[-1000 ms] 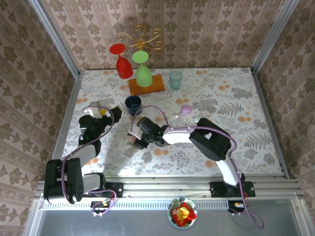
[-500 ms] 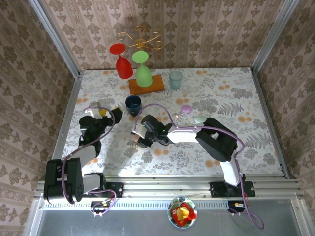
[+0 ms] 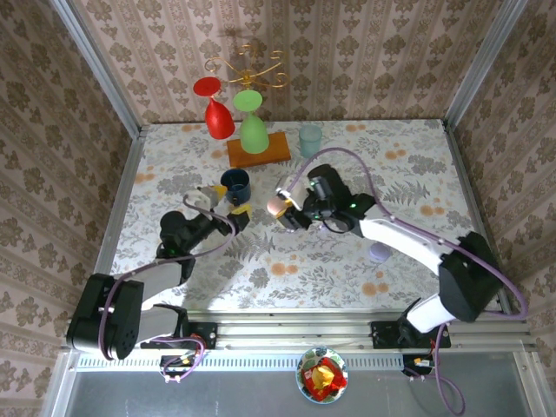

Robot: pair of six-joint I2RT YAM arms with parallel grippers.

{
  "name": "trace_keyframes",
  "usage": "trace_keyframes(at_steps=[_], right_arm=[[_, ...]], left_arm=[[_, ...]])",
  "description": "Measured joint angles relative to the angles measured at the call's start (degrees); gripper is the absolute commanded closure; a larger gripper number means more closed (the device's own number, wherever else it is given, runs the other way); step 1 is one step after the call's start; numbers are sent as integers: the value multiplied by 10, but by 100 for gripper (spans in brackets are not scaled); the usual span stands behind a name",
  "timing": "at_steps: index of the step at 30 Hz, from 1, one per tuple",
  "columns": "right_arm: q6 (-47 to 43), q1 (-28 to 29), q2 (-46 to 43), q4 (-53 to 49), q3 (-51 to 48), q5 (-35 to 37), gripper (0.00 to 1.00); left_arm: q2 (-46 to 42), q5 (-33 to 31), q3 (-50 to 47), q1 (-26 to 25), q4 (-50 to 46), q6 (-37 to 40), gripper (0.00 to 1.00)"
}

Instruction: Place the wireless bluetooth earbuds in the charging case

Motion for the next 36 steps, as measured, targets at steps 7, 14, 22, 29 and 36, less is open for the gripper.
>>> trace_keyframes(at_steps=[7,14,22,29,36], right_arm=[[-35,-28,-87,-93,5,-71,79],[-60,-28,-100,-155,40,-161,81],[-76,-28,-99,-179,64,-221,82],[-88,-28,-91,-189,83,-240,82],[-88,-28,-76,-192,83,-240,83]], left_arm=[[38,121,49,-36,15,-1,3],[73,217,79,-81,48,-31,10],[82,289,111,-121,70,-73,16],[82,314,117,-143,76,-97,21],[82,323,122,-147,79,-122,28]])
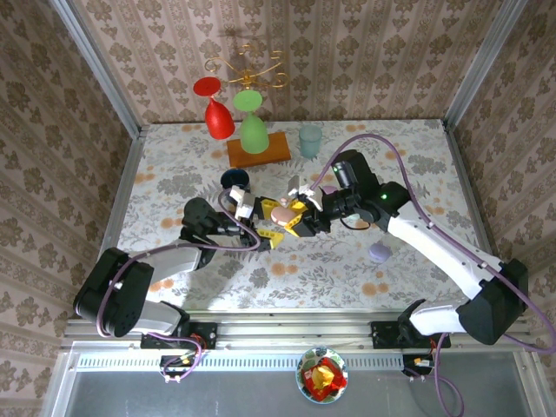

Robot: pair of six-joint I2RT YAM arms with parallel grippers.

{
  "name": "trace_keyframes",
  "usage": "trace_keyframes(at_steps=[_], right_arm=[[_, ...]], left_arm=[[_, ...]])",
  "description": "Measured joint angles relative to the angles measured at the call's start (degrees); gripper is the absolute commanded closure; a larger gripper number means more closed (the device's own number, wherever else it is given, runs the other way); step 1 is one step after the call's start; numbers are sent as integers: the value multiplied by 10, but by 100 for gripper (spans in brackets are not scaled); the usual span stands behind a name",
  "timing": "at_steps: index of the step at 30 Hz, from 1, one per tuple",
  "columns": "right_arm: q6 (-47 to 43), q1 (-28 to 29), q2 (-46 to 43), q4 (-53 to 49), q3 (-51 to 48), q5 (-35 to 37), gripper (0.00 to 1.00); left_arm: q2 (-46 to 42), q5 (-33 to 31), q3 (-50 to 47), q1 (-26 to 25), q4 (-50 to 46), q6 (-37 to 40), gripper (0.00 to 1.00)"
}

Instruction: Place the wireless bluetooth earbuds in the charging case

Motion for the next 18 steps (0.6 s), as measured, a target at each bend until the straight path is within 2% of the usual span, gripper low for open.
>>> trace_keyframes(at_steps=[11,18], right_arm=[[0,0,11,0,0,0,83],[-5,0,12,0,0,0,83]], left_arm=[[0,2,6,-8,1,-21,34],[0,2,6,-8,1,-28,43]])
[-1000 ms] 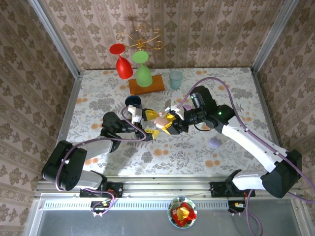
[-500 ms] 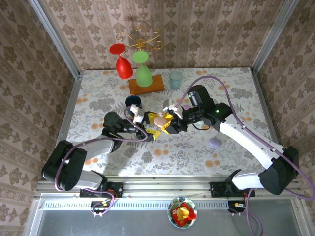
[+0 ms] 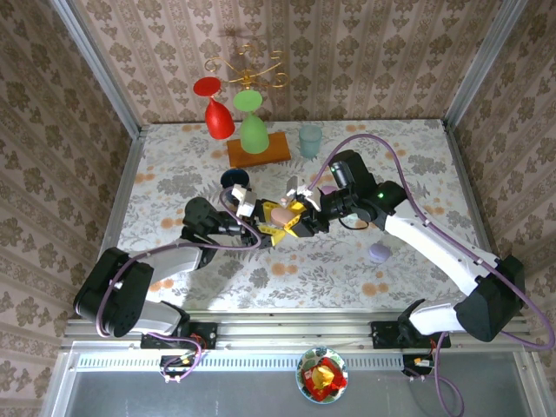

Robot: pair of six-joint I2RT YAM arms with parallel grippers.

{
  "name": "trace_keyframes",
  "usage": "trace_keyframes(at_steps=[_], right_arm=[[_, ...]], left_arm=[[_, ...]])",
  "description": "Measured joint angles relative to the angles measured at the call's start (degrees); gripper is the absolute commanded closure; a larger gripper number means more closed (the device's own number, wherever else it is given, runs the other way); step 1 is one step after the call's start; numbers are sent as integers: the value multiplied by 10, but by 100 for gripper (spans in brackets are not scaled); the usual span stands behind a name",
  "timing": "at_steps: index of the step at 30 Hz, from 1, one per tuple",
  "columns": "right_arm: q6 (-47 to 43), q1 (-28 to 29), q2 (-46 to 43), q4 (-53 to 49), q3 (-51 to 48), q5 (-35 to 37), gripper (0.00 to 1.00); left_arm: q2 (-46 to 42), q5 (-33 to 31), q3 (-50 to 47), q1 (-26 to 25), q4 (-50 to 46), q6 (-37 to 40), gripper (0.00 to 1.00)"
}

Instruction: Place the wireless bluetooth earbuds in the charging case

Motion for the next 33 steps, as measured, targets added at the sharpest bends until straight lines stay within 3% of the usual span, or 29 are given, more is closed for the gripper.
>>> trace_keyframes(at_steps=[18,28,33], right_arm=[[-23,-17,-3,-13,-12,-17,84],[-23,-20,-7,-14,-17,-25,84],[-24,-20,-7,-14,-17,-26,72]], left_arm=[[0,1,0,0,-3,0,44],[3,0,0,0,-4,-4,67],[4,2,1,0,-5,-4,69]])
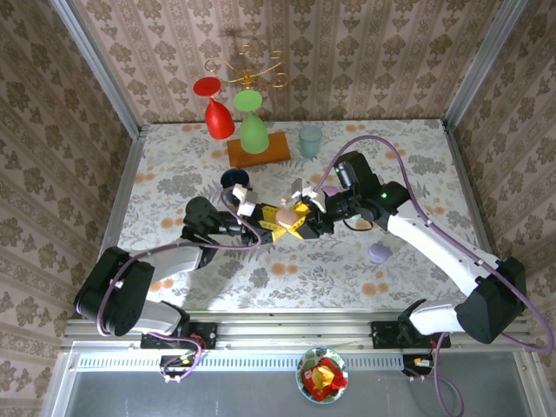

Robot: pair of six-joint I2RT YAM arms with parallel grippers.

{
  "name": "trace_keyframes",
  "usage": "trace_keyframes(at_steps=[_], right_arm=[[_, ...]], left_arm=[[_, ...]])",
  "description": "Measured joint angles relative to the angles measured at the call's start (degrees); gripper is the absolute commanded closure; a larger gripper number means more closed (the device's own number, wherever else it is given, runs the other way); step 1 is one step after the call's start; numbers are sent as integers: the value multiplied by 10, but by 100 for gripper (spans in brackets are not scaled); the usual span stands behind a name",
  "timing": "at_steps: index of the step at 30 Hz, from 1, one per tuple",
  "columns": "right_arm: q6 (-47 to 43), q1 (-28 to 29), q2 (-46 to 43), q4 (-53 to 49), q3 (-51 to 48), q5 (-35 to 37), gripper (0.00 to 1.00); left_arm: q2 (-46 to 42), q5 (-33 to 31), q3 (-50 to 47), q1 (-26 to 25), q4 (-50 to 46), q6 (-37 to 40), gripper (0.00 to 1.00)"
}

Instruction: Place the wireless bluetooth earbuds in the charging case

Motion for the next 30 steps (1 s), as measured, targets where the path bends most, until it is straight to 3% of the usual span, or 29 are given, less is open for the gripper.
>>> trace_keyframes(at_steps=[4,7,30], right_arm=[[3,-3,-3,9,-8,0,48],[14,-7,-7,20,-19,1,38],[119,-64,-23,110,-38,-5,35]], left_arm=[[3,0,0,0,0,2,69],[3,3,0,-3,2,9,69],[16,3,0,-1,6,64,70]])
